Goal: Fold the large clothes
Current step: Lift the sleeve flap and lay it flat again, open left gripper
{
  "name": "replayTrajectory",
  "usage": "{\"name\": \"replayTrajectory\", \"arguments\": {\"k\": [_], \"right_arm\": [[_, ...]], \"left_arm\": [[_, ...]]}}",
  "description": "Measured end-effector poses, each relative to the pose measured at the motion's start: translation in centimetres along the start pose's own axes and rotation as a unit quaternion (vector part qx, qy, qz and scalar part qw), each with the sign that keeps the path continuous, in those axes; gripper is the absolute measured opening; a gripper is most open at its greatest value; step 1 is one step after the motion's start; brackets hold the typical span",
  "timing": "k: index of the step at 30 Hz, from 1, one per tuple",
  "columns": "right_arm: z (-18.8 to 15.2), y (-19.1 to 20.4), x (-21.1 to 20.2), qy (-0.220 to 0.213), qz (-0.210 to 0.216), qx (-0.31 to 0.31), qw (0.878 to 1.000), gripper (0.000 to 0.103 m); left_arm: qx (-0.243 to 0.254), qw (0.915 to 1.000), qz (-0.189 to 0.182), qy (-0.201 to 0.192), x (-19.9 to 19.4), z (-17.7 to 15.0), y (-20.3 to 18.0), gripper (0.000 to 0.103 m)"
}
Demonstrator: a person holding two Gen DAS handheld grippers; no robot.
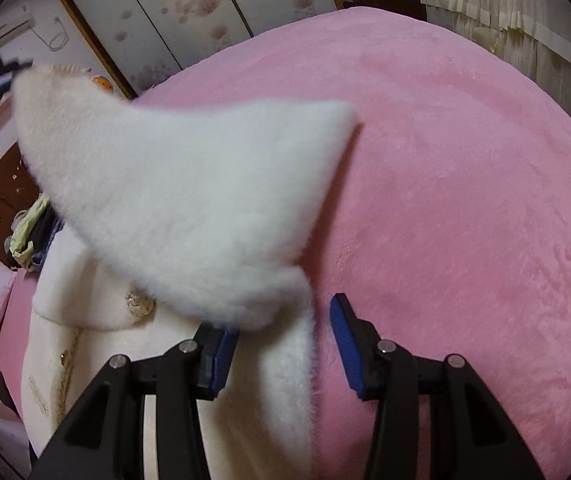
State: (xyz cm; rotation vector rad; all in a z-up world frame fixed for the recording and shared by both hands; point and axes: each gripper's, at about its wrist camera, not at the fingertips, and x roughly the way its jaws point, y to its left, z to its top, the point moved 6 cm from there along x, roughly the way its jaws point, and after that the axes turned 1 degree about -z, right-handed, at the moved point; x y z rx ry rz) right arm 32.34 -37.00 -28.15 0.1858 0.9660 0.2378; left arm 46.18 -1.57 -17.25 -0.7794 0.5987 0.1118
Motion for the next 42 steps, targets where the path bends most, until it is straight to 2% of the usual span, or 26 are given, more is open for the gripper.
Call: {"name": "replayTrajectory", "arguments": {"k": [4,8,9,10,11,13,18,22,26,30,39,42], "right_arm": [[0.3,0.2,-0.4,-0.009,-0.012,-0.018,1.000,0.046],[1.5,1.2,-0.8,-0.035,-0.030,-0.067,0.997,0.044],[1.9,1.3,-0.9,-0.039,-0.029,-0.073,0.996,0.037],[2.3,1.4,-1.3,-0.046,-0.021,-0.078,0.996,0.025],[2.6,1.3,-1.5,-0.048,-0.015,-0.079,0.996,0.019],[3.0,1.2,-2.0,-0.049,-0.006,-0.073,0.996,0.014],[2.2,0.1,-1.6,-0.013,0.008,-0.031,0.999,0.013],[1.8,-0.4,-0.7,0.002,0.011,0.000,1.000,0.013],[1.0,-0.7,0.3,0.017,-0.003,0.019,1.000,0.013],[0.7,-0.9,0.4,0.031,-0.010,0.035,0.999,0.016],[0.6,0.2,0.2,0.051,-0.027,-0.004,0.998,0.017],[0.6,0.4,-0.3,0.055,-0.028,-0.005,0.998,0.018]], "left_arm": [[-0.012,0.9985,0.051,0.015,-1.2,-0.6,4.3,0.007],[-0.038,0.9945,0.092,0.031,-2.3,-2.6,8.7,0.007],[-0.048,0.9934,0.098,0.036,-2.6,-3.2,9.7,0.007],[-0.056,0.9921,0.104,0.041,-2.8,-3.8,10.5,0.007],[-0.060,0.9907,0.111,0.049,-2.9,-4.5,11.1,0.007],[-0.066,0.9879,0.125,0.063,-3.0,-5.6,12.5,0.007],[-0.064,0.9801,0.166,0.088,-3.7,-9.0,16.0,0.007],[-0.065,0.9670,0.214,0.122,-3.5,-12.0,19.6,0.007],[-0.019,0.9592,0.249,0.133,-2.1,-13.2,20.6,0.008],[0.009,0.9525,0.271,0.138,-1.0,-13.5,21.2,0.008],[0.062,0.9423,0.292,0.151,0.8,-13.2,22.1,0.012],[0.080,0.9369,0.303,0.156,0.7,-13.0,21.8,0.018]]}}
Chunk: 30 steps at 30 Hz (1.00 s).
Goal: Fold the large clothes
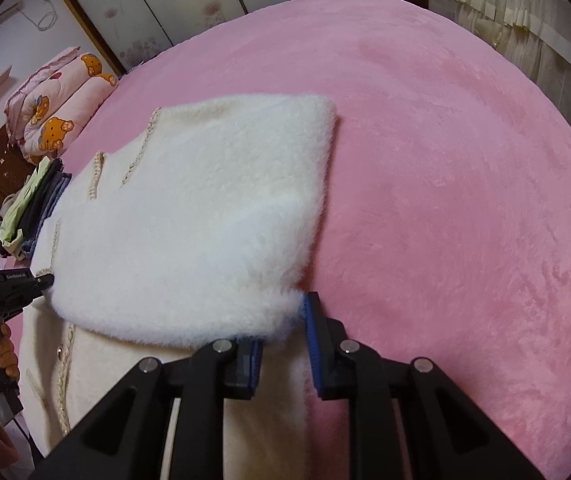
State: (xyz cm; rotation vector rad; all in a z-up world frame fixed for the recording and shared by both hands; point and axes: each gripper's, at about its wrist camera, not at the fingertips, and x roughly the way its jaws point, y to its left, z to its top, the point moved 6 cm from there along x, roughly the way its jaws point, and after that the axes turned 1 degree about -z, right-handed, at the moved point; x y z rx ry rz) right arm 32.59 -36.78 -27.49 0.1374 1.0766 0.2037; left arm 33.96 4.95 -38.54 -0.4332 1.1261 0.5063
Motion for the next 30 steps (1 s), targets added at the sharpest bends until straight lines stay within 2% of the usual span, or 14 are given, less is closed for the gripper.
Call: {"name": "replayTrajectory", "arguments": {"k": [2,4,8,11,13,14,15,16,17,20,22,25,26,30], "right_arm": [[0.1,0.1,-0.6,0.002,0.005,0.012,1.000,0.019],[-0.3,0.2,-1.6,-0.002,0.000,0.016,1.000,0.019],[-1.5,0.9,-4.4,-0.023,-0.028,0.015,0.999,0.020],[-2.3,2.5,-6.1,-0.039,-0.014,0.011,0.999,0.020],[-2.7,3.8,-6.0,-0.030,-0.001,-0.002,1.000,0.018],[-2.8,4.9,-5.6,-0.024,0.018,-0.010,1.000,0.015],[-2.7,5.6,-5.1,-0.023,0.034,-0.014,0.999,0.007],[-2.6,6.2,-4.7,-0.021,0.043,-0.015,0.999,0.004],[-2.3,7.2,-3.8,-0.013,0.059,-0.018,0.998,0.004],[-1.5,9.5,-2.1,-0.013,0.075,-0.047,0.996,0.000],[-1.0,10.1,-0.8,-0.014,0.080,-0.044,0.996,0.000],[-0.8,10.5,1.3,0.014,0.115,-0.002,0.993,0.000],[-0.9,10.6,1.6,0.018,0.120,0.006,0.993,0.000],[-1.2,9.8,2.6,0.033,0.119,0.033,0.992,0.000]], "left_arm": [[0.025,0.9992,0.027,-0.014,-0.9,0.6,-0.1,0.032],[0.043,0.9971,0.054,-0.031,-2.1,1.1,0.1,0.036],[0.064,0.9952,0.056,-0.049,-5.2,1.4,-0.3,0.037],[0.085,0.9953,0.001,-0.046,-7.0,0.8,-2.3,0.036],[0.094,0.9943,-0.039,-0.032,-7.5,-0.1,-3.9,0.035],[0.106,0.9915,-0.074,-0.014,-7.5,-1.0,-5.4,0.026],[0.116,0.9883,-0.099,0.003,-7.3,-1.6,-6.7,0.018],[0.125,0.9860,-0.110,0.013,-7.1,-2.1,-7.7,0.007],[0.136,0.9835,-0.116,0.025,-6.8,-2.8,-8.8,0.007],[0.199,0.9761,-0.079,0.037,-5.7,-4.5,-12.1,0.006],[0.216,0.9705,-0.093,0.055,-5.2,-5.4,-13.8,0.006],[0.217,0.9635,-0.130,0.088,-4.6,-6.5,-15.6,0.006],[0.219,0.9632,-0.124,0.095,-4.1,-6.8,-15.8,0.006],[0.224,0.9691,-0.049,0.092,-1.4,-6.6,-14.3,0.006]]}}
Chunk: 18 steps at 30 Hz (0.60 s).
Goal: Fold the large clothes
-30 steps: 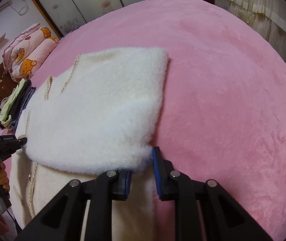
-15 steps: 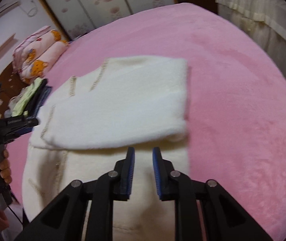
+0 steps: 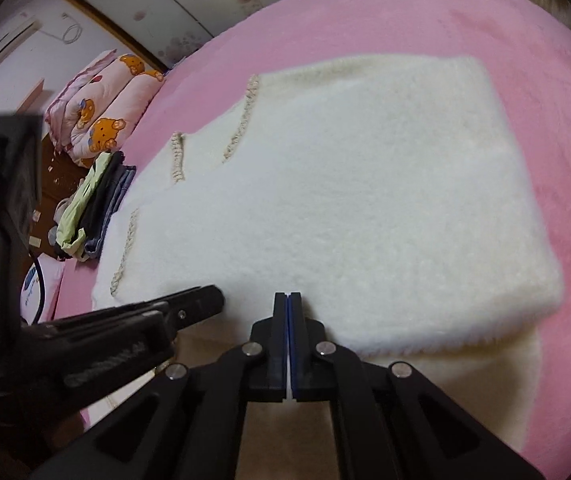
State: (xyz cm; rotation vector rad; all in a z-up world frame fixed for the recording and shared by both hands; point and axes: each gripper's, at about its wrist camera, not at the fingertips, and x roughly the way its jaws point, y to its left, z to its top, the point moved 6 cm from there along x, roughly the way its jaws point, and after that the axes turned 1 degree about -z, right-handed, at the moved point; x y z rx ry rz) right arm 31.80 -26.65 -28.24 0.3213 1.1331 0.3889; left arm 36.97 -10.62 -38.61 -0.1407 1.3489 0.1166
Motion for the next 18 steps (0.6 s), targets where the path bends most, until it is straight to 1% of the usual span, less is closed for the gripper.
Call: {"name": "replayTrajectory", "arguments": {"k": [2,4,7,8,9,10,11,12,13,15,16,18], "right_arm": [[0.0,-0.9,-0.4,-0.003,-0.019,0.006,1.000,0.000],[0.1,-2.7,-1.6,-0.013,-0.051,0.010,0.999,0.000],[0.4,-6.0,-3.8,-0.036,-0.088,0.031,0.995,0.000],[0.4,-7.0,-4.3,-0.041,-0.096,0.037,0.994,0.000],[0.4,-7.9,-4.9,-0.045,-0.099,0.042,0.993,0.000],[0.5,-8.3,-5.3,-0.048,-0.101,0.045,0.993,0.000],[0.5,-8.6,-5.5,-0.049,-0.104,0.045,0.992,0.000],[0.5,-8.7,-5.7,-0.049,-0.113,0.040,0.992,0.000],[0.6,-8.6,-5.6,-0.047,-0.125,0.032,0.991,0.000],[0.7,-8.3,-5.5,-0.047,-0.137,0.024,0.989,0.000],[0.8,-8.2,-5.5,-0.051,-0.142,0.027,0.988,0.000],[0.9,-7.6,-5.6,-0.060,-0.136,0.031,0.988,0.000]], "left_arm": [[-0.021,0.9997,0.007,-0.010,0.3,0.4,1.9,0.005],[-0.041,0.9987,0.022,-0.020,0.1,0.9,4.0,0.005],[-0.061,0.9922,0.101,-0.040,-0.5,1.5,8.5,0.006],[-0.065,0.9875,0.137,-0.044,-0.6,1.6,10.2,0.006],[-0.070,0.9838,0.160,-0.042,-0.6,1.4,11.7,0.006],[-0.078,0.9824,0.165,-0.039,-0.4,1.2,13.1,0.006],[-0.092,0.9857,0.136,-0.039,-0.1,1.2,14.1,0.005],[-0.102,0.9863,0.124,-0.038,-0.1,1.1,14.5,0.005],[-0.102,0.9858,0.129,-0.035,-0.2,1.1,14.4,0.005],[-0.084,0.9836,0.157,-0.029,-0.2,1.5,13.5,0.005],[-0.084,0.9834,0.158,-0.029,-0.4,1.5,12.8,0.005],[-0.110,0.9843,0.136,-0.021,-0.6,1.5,11.8,0.005]]}}
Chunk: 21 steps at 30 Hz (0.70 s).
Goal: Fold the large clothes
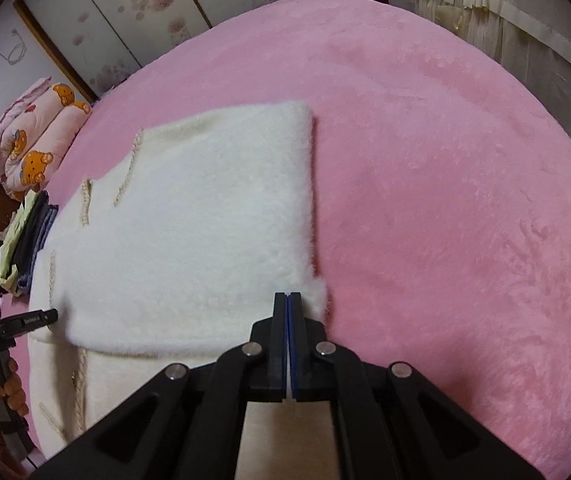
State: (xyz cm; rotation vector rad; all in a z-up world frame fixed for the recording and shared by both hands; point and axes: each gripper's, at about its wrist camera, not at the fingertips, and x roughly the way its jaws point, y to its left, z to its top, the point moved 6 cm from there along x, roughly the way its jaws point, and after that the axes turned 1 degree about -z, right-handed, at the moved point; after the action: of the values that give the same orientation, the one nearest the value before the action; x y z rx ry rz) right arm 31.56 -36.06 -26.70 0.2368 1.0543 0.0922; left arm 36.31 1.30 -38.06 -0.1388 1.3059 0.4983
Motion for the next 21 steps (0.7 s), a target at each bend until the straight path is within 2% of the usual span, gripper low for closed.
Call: {"name": "replayTrajectory", "arguments": {"k": [3,6,8,11,14,17,21], "right_arm": [[0.2,2.1,0.0,0.003,0.049,-0.004,0.999,0.000],[-0.5,5.0,1.8,0.037,0.124,-0.004,0.992,0.000],[-0.8,7.0,3.2,0.057,0.159,0.001,0.986,0.000],[-0.5,9.3,4.7,0.058,0.194,0.004,0.979,0.000],[0.4,10.7,6.5,0.058,0.201,0.008,0.978,0.000],[2.3,11.1,8.3,0.048,0.199,0.022,0.979,0.000],[5.1,10.7,10.1,0.041,0.198,0.046,0.978,0.000]], "left_arm": [[-0.028,0.9989,-0.031,0.021,-0.7,-0.5,-1.2,0.010],[-0.038,0.9941,-0.096,0.032,-1.6,-1.3,-4.0,0.010],[-0.031,0.9883,-0.146,0.030,-2.2,-1.5,-6.2,0.010],[-0.012,0.9805,-0.195,0.021,-2.1,-0.8,-8.8,0.010],[-0.004,0.9769,-0.212,0.024,-1.2,0.5,-10.3,0.010],[-0.002,0.9728,-0.231,0.011,-0.3,2.5,-10.8,0.010],[0.008,0.9773,-0.212,0.000,0.6,4.5,-11.9,0.010]]}}
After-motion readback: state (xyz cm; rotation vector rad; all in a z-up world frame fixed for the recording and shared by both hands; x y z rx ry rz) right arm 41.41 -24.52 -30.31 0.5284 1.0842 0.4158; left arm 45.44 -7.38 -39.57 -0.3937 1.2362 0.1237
